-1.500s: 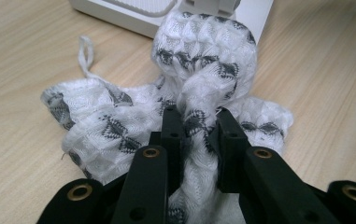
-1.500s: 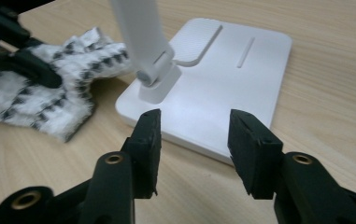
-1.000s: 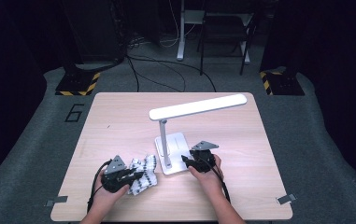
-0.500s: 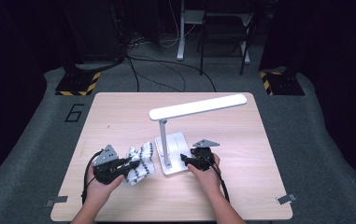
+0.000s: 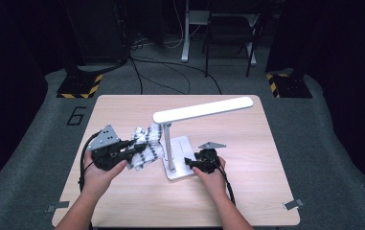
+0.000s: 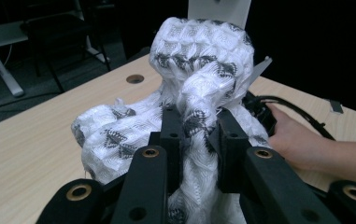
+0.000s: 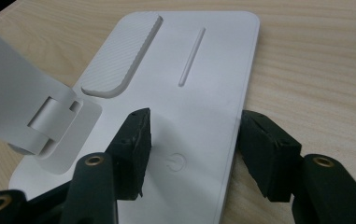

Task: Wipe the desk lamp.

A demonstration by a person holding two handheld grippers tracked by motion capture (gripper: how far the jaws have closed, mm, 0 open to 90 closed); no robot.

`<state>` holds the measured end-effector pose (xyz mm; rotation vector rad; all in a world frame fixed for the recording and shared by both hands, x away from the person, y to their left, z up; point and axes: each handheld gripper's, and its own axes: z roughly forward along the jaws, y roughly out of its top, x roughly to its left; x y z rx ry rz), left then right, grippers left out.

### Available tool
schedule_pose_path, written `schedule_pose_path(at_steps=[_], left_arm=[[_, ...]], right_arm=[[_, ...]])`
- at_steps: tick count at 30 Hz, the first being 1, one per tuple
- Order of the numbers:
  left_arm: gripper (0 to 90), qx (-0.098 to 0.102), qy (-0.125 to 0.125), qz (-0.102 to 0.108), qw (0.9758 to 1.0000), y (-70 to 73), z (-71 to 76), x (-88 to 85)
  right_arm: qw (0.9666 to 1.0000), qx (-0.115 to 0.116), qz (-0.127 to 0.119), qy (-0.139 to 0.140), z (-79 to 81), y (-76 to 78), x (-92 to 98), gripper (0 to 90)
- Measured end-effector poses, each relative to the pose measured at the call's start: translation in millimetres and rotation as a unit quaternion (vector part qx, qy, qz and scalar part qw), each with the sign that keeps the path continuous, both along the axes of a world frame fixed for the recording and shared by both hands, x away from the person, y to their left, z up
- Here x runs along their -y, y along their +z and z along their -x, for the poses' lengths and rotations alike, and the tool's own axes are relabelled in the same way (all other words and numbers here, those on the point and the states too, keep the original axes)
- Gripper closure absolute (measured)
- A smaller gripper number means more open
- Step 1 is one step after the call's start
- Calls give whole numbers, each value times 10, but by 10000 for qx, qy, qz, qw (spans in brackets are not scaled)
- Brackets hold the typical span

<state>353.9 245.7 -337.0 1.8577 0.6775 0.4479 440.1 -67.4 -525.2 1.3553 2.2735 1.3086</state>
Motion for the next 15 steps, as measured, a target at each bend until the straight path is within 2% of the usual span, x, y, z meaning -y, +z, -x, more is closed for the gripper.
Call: schedule_pose_path(at_steps=[4,7,15], left_arm=[[766,143,-36,35,9999,153,-17,50],[766,156,-109,-87,9998,192,-55,113],[766,-105,-222,-479,9986,15,-215,317]], right_arm=[[10000,-12,-59,17,-13,-10,9,438],[10000,74,-23,22,-10,-10,-1,438],[10000,86,14,42,-9,-7,-1,438]])
